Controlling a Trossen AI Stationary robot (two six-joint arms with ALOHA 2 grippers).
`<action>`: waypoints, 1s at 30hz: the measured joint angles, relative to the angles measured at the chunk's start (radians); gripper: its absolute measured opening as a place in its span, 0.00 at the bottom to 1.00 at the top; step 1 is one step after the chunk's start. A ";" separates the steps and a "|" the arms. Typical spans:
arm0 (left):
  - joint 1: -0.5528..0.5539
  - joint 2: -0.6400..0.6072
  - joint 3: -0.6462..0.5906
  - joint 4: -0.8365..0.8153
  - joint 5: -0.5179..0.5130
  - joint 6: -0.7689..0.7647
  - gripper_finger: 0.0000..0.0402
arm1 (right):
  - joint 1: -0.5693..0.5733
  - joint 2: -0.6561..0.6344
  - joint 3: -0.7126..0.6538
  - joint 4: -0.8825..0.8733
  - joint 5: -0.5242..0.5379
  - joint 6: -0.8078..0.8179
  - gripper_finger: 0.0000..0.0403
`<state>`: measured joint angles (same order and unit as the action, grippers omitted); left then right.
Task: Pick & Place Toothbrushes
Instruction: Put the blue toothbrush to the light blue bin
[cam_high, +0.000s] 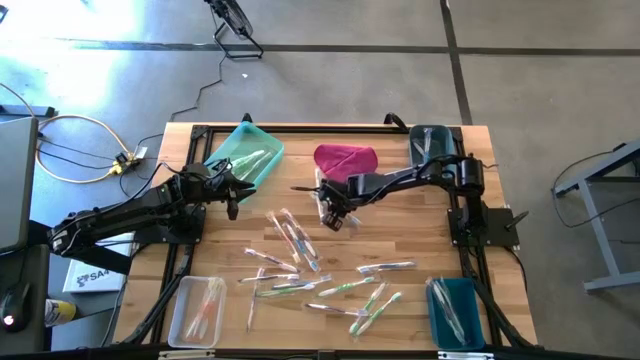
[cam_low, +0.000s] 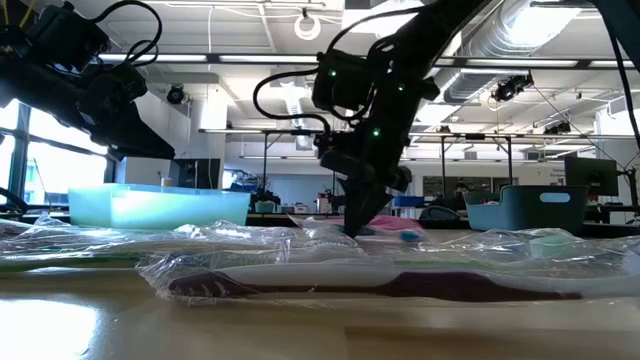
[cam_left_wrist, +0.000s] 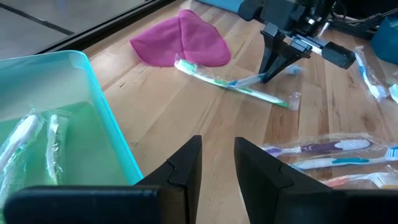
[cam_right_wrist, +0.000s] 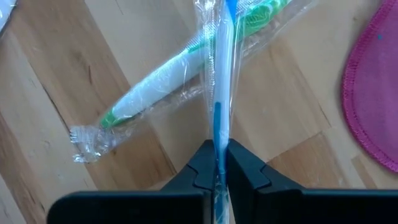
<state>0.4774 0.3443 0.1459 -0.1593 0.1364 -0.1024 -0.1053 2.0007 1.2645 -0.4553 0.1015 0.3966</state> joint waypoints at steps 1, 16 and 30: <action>0.000 0.000 0.000 0.000 0.000 0.000 0.23 | 0.003 -0.004 -0.001 -0.001 0.000 0.000 0.03; 0.000 0.000 0.000 0.000 0.003 0.000 0.23 | 0.153 -0.268 -0.001 -0.167 0.278 0.157 0.03; 0.000 0.000 0.000 0.000 0.002 0.000 0.23 | 0.298 -0.344 0.000 -0.302 0.532 0.394 0.03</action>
<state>0.4778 0.3443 0.1459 -0.1596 0.1387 -0.1024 0.1928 1.6566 1.2648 -0.7568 0.6331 0.7908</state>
